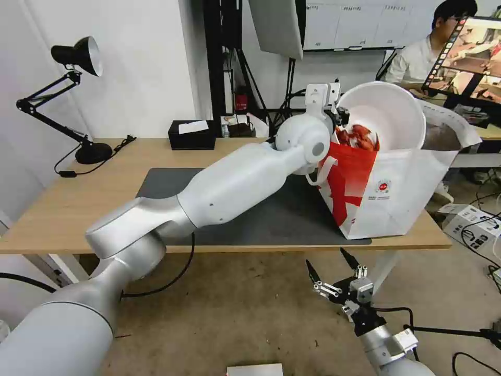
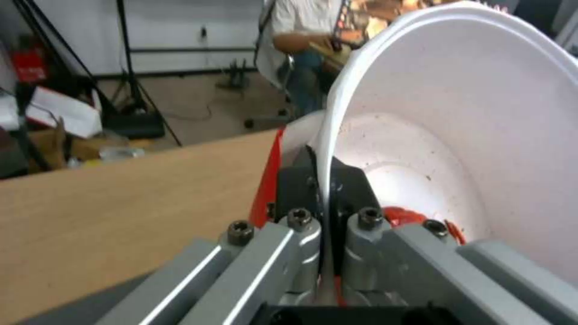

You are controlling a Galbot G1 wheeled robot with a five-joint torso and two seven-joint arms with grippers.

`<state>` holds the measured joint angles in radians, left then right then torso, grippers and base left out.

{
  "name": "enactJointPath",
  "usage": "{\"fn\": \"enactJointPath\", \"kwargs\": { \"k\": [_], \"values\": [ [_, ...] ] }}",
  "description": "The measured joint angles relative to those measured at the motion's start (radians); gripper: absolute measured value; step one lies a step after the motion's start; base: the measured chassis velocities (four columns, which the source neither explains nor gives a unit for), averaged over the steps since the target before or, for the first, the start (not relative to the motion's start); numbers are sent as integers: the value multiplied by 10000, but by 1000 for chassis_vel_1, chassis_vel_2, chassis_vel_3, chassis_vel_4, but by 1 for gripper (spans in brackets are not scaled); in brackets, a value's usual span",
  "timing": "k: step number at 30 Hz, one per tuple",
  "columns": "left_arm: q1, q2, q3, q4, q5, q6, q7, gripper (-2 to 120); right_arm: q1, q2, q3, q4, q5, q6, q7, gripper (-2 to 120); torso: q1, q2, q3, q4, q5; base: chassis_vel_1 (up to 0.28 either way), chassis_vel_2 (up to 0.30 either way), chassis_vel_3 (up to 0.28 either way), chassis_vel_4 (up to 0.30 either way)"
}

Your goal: Pick up the trash from the table and place it into the takeout bag.

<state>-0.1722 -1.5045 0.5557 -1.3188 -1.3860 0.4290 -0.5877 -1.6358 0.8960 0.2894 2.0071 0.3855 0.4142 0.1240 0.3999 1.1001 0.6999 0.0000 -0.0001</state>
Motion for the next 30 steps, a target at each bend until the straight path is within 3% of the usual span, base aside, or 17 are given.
{"fn": "enactJointPath", "kwargs": {
  "k": [7, 21, 22, 26, 30],
  "values": [
    [69, -84, 51, 250, -368, 529, 250, 3, 0, 0, 0, 0, 0, 0, 0, 100, 0, -1, 0, -1, 0, 0, 0, 0, 0],
    [280, -9, 14, -201, -873, 1233, 453, 57, 0, 0, 0, 0, 0, 0, 0, 100, 0, -1, 0, -1, 0, 0, 0, 0, 0],
    [280, -9, 14, -201, -873, 1233, 453, 57, 0, 0, 0, 0, 0, 0, 0, 100, 0, -1, 0, -1, 0, 0, 0, 0, 0],
    [361, 432, -22, -730, -848, 1010, 299, 71, 0, 0, 0, 0, 0, 0, 0, 100, 0, 0, 0, -3, 0, 0, 0, 0, 0],
    [368, 1294, -136, -1566, -737, 557, 218, 86, 0, 0, 0, -1, 0, 0, 0, 100, 1, -1, 0, -1, -1, 0, 0, 0, 0]
  ]
}}
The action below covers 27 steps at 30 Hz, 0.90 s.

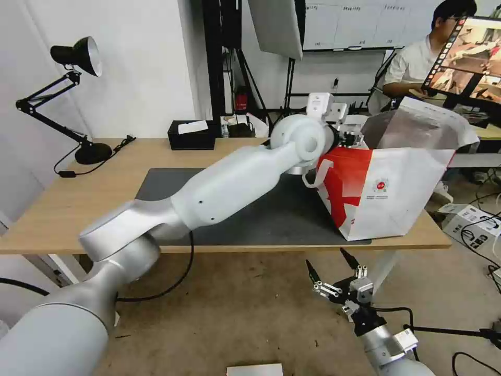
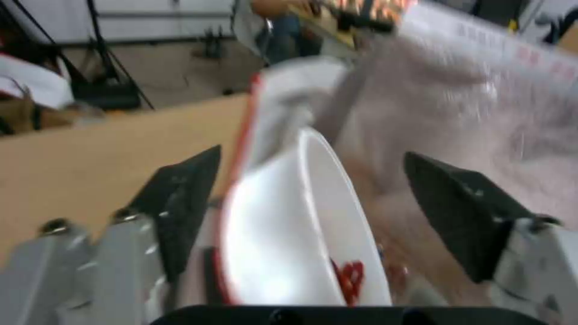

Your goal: Pick up the trash from the table and place it into the takeout bag.

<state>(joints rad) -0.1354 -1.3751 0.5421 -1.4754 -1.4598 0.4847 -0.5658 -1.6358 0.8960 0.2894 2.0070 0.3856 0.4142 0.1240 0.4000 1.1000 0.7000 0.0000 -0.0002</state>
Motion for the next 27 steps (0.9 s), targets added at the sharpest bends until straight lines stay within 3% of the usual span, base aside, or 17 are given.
{"fn": "enactJointPath", "kwargs": {
  "k": [4, 6, 9, 10, 11, 14, 15, 19, 20, 23, 27],
  "values": [
    [42, 1022, -250, -849, 96, -377, -25, 99, 0, -1, 0, 1, 0, 0, 0, 100, -1, 0, 0, 0, -1, 0, 0, 0, 0],
    [232, 1821, -498, -1472, 157, -527, -45, 100, 0, 0, 0, 1, 0, 0, 0, 100, 0, 0, 0, 1, -3, 0, 0, 0, 0],
    [486, 2369, -639, -1901, 312, -729, -18, 100, 0, 0, 0, 0, 0, 0, 0, 100, -1, 1, -1, 0, -2, 0, 0, 0, 0],
    [1085, 3306, -884, -2567, 631, -1026, 103, 100, 0, 0, 0, 0, 0, 0, 0, 100, 0, 1, -1, -5, -3, 0, 0, 0, 0],
    [1085, 3306, -884, -2567, 631, -1026, 103, 100, 0, 0, 0, 0, 0, 0, 0, 100, 0, 1, -1, -5, -3, 0, 0, 0, 0],
    [2639, 4903, -1658, -3709, 1368, -1457, 338, 100, 1, -1, 0, 0, 0, 0, 1, 100, -1, 0, 1, 8, -9, 0, 0, 0, 0],
    [2639, 4903, -1658, -3709, 1368, -1457, 338, 100, 1, -1, 0, 0, 0, 0, 1, 100, -1, 0, 1, 8, -9, 0, 0, 0, 0],
    [5261, 6418, -3443, -4748, 2660, -2428, 848, 100, 0, 0, 0, 1, 0, 0, 0, 100, -2, 1, -1, 1, -7, 0, 0, 0, 0],
    [5261, 6418, -3443, -4748, 2660, -2428, 848, 100, 0, 0, 0, 1, 0, 0, 0, 100, -2, 1, -1, 1, -7, 0, 0, 0, 0],
    [7586, 7079, -5163, -5155, 3646, -3129, 991, 100, 0, -1, 0, 1, 0, 0, 0, 100, -1, 0, -1, 2, -6, 0, 0, 0, 0],
    [8726, 7280, -5975, -5290, 4414, -3623, 1064, 100, 0, -1, 0, 0, 0, 0, 0, 100, -3, 1, -2, 3, 0, 0, 0, 0, 0]
  ]
}}
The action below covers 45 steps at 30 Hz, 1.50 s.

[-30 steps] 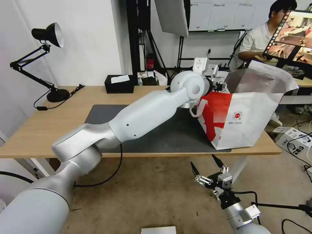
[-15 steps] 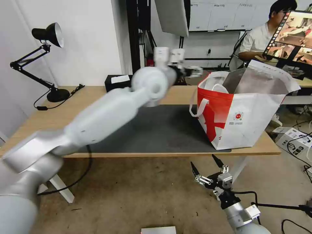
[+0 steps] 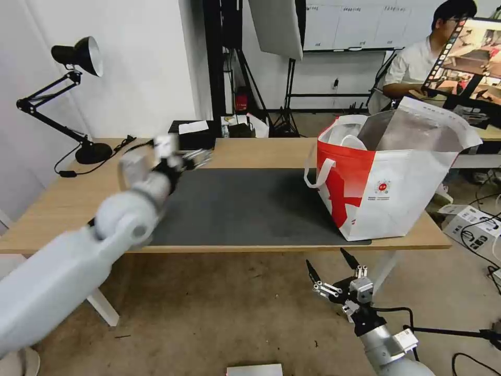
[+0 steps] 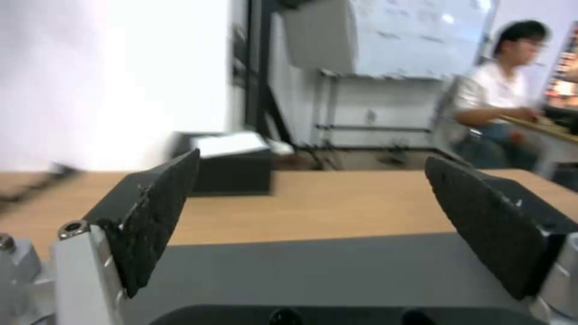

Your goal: Pick up the trash from the table and place it into the takeout bag.

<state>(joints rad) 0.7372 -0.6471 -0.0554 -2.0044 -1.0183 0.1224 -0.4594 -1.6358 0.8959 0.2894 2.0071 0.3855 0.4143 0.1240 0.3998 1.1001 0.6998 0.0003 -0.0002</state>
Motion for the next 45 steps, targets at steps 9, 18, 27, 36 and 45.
{"fn": "enactJointPath", "kwargs": {
  "k": [9, 18, 27, 36, 45],
  "values": [
    [2581, -811, -827, 415, 3314, -2243, -110, 100, 0, 0, 0, 1, 0, 0, 0, 100, 3, -2, 1, -10, 1, 0, 0, 0, 0],
    [5442, -1809, -2446, 93, 4917, -2556, -184, 100, 0, 0, 1, 1, 0, 0, 0, 100, 1, -1, 1, -3, 2, 0, 0, 0, 0],
    [7691, -3066, -3264, -251, 6287, -2991, 214, 100, 0, 0, 0, 1, 0, 0, 0, 100, 2, -2, 1, -3, 3, 0, 0, 0, 0],
    [8824, -3969, -3693, -327, 6847, -3494, 335, 100, 0, 0, 0, 0, 0, 0, 0, 100, 1, -1, 1, -4, 2, 0, 0, 0, 0],
    [9318, -4424, -3972, -480, 6876, -3974, 624, 100, 0, 0, 0, 0, 0, 0, 0, 100, 2, -1, 2, -3, 2, 0, 0, 0, 0]
  ]
}}
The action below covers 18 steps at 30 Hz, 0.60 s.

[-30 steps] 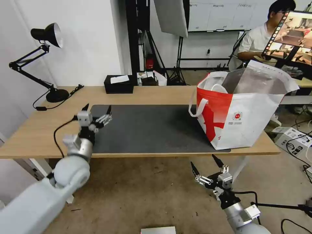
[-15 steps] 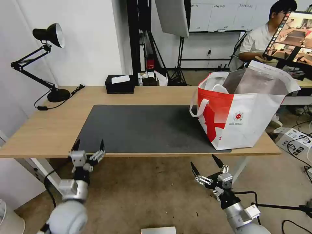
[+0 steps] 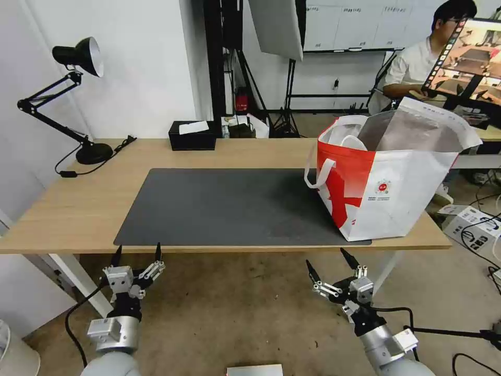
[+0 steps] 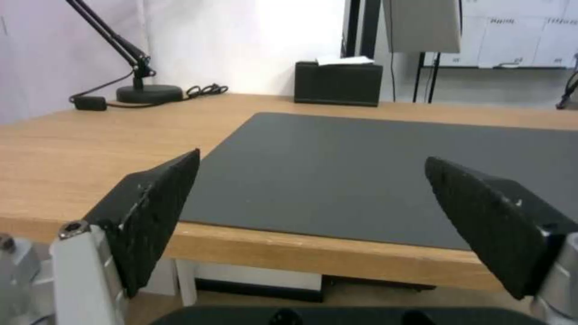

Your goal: Pick up the trash from the table and place it into the takeout bag.

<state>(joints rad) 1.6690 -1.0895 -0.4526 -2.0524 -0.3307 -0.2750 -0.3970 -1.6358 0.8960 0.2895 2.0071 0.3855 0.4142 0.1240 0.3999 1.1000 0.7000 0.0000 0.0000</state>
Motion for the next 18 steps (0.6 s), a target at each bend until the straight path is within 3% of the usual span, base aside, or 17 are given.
{"fn": "enactJointPath", "kwargs": {
  "k": [18],
  "values": [
    [232, -47, -164, -302, -269, -80, 236, 100, 0, 0, 0, 1, 0, 0, 0, 100, 0, 0, 0, 0, 0, 0, 0, 0, 0]
  ]
}}
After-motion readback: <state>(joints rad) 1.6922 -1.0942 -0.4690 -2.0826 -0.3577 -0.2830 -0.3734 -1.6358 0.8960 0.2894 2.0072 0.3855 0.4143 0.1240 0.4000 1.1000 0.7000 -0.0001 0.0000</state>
